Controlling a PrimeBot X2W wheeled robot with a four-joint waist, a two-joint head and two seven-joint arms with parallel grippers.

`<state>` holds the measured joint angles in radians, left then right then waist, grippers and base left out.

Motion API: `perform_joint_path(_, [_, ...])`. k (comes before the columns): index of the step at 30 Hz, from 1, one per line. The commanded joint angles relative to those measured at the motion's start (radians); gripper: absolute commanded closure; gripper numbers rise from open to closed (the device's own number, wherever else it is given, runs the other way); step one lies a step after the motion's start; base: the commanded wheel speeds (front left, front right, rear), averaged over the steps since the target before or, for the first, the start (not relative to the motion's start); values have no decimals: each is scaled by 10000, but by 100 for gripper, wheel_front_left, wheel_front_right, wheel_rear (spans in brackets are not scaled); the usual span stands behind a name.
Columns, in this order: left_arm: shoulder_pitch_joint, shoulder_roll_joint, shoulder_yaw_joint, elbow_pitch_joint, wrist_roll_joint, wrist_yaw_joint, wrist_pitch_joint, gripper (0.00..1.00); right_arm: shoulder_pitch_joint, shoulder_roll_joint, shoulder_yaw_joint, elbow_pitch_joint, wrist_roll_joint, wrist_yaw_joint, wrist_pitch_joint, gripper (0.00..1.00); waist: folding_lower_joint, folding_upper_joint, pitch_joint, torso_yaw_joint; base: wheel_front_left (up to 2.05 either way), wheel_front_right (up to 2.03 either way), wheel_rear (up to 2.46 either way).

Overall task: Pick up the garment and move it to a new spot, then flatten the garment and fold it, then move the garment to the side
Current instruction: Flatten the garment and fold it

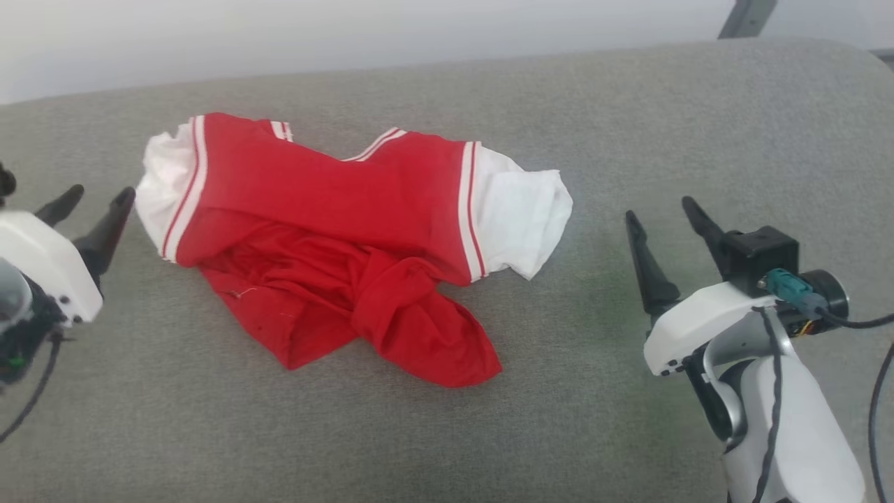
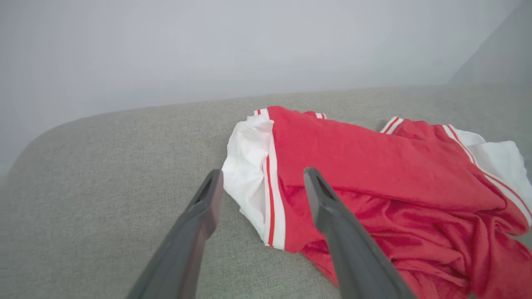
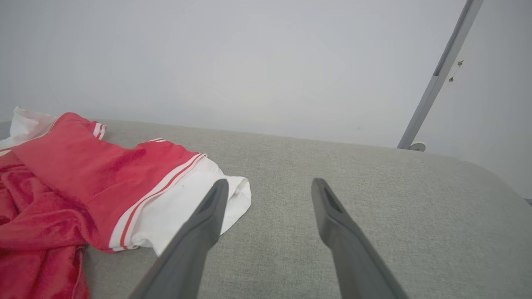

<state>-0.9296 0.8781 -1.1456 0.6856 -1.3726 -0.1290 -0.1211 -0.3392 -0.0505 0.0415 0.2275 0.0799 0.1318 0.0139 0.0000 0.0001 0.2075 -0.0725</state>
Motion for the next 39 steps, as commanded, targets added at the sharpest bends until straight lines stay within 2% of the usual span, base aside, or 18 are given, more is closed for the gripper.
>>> perform_joint_path(1, [200, 26, -35, -146, 142, -19, -326, 0, 76, 4, 60, 10, 19, -22, 57, 0, 0, -1, -119, 127, 0, 0, 0])
perform_joint_path(5, [672, 4, -5, -541, 351, -20, -1131, 0, 126, 3, 217, 41, 59, -22, 216, 0, 0, -1, -266, 372, 0, 0, 0])
perform_joint_path(10, [1200, -110, 538, -812, 808, -19, -1445, 0, 150, 4, 462, 41, 85, -22, 429, 0, 0, -1, -373, 709, 0, 0, 0])
perform_joint_path(18, [2938, -793, 3991, -1648, 2864, 52, -1445, 0, 14, 6, 1082, 160, 242, -22, 896, 0, 0, -1, -521, 1294, 0, 0, 0])
perform_joint_path(21, [3780, -1195, 5321, -1982, 3728, 76, -1446, 0, -57, -6, 1345, 237, 340, -22, 1111, 0, 0, -1, -563, 1509, 0, 0, 0])
perform_joint_path(22, [4338, -1523, 6193, -2264, 4251, 82, -1445, 0, -122, -61, 1561, 328, 458, -22, 1315, 0, 0, -1, -586, 1670, 0, 0, 0])
perform_joint_path(25, [5102, -2025, 7417, -2666, 5070, 53, -1446, 0, -268, -182, 1935, 483, 711, -22, 1670, 0, 0, -1, -593, 1914, 0, 0, 0])
perform_joint_path(26, [5102, -2025, 7417, -2666, 5070, 53, -1446, 0, -268, -182, 1935, 483, 711, -22, 1670, 0, 0, -1, -593, 1914, 0, 0, 0])
perform_joint_path(33, [6608, -3412, 9548, -3523, 6644, -11, -1447, 0, -839, -617, 2880, 1085, 1409, -17, 3075, 0, 0, -1, -664, 2541, 0, 0, 0])
perform_joint_path(39, [7402, -4301, 10295, -4047, 7380, -24, -1447, 0, -1431, -984, 3557, 1709, 1957, -16, 4530, 0, 0, -1, -722, 3161, 0, 0, 0])
